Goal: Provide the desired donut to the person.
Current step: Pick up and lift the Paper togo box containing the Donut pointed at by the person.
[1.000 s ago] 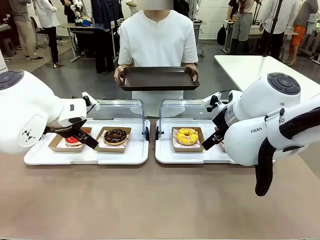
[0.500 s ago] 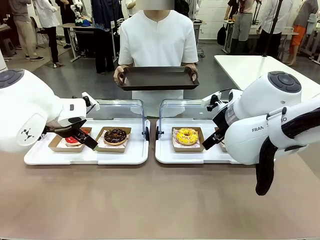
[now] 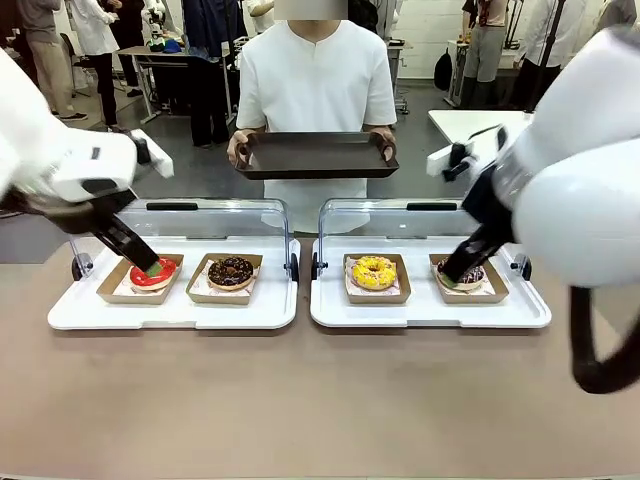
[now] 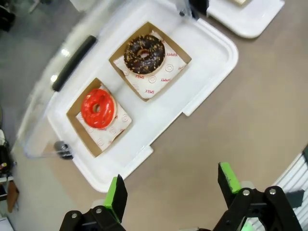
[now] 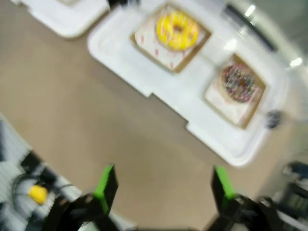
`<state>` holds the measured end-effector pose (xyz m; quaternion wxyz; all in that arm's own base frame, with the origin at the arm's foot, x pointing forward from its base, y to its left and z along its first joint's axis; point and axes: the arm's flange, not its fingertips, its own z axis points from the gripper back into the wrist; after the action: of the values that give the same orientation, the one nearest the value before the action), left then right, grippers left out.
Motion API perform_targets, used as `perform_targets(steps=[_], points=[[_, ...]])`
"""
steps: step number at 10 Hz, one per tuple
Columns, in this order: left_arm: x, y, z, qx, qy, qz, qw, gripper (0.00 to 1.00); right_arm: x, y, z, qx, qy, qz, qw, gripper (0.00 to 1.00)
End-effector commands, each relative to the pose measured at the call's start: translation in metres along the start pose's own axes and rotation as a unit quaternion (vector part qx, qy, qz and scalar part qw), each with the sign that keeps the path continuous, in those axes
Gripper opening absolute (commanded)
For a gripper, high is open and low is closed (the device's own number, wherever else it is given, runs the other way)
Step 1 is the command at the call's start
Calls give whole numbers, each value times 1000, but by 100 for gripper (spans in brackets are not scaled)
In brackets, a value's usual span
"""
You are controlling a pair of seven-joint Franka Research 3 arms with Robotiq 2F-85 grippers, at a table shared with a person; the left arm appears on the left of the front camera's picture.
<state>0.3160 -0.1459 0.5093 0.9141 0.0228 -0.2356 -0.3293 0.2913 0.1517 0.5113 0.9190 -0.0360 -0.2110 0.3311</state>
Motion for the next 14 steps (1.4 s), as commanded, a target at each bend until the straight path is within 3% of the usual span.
perform_targets(steps=[1,3,4,8,9,11,12,14], points=[[0,-11,35,13,-9,12,1000,100,-6,2,57,-42,14,-8,999,100],[0,-15,52,53,-27,11,998,100,-3,0,78,-92,6,-8,996,100],[-3,-5,48,13,-16,0,1000,100,-16,4,70,-32,2,-4,999,100],[-1,-6,53,17,-19,2,1000,100,-16,3,81,-48,6,-2,999,100],[-4,10,58,-65,-46,10,997,100,-23,-21,78,52,-2,-11,999,100],[-14,38,72,-220,-128,7,967,100,-49,-79,80,173,-46,-24,984,100],[-22,56,80,-289,-182,-11,940,100,-66,-108,84,244,-107,-23,964,100],[-40,90,89,-368,-263,-42,891,100,-94,-150,99,310,-246,0,918,100]])
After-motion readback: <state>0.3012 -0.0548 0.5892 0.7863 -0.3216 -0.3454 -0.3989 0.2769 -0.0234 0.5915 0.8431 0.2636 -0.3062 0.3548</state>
